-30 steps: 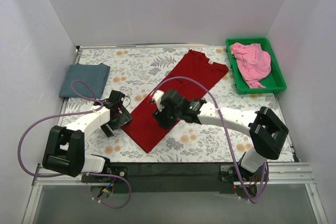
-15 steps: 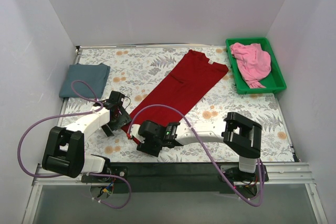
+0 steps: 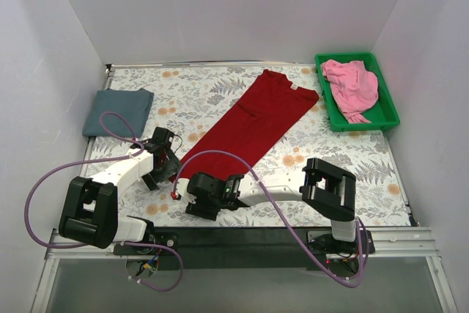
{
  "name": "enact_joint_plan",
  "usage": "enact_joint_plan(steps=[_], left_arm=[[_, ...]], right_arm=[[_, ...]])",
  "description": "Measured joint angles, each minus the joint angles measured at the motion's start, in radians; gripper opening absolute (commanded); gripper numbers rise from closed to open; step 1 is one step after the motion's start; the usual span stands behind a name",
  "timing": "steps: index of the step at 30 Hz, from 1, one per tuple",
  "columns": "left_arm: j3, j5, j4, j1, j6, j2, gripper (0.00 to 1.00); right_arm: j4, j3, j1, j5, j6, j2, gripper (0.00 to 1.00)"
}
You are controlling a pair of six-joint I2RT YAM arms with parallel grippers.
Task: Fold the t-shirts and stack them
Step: Fold the tshirt
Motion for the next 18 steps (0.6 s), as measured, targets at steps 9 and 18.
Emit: enact_joint_plan(steps=[9, 18], left_arm=[[0.007, 0.002, 0.0, 0.0, 0.006, 0.009, 0.7], [0.035, 0.016, 0.011, -0.005, 0.022, 0.05, 0.51]], right_arm=[[0.039, 0.002, 0.006, 0.011, -0.014, 0.016, 0.14], [0.042, 0.002, 0.006, 0.029, -0.016, 0.016, 0.01]])
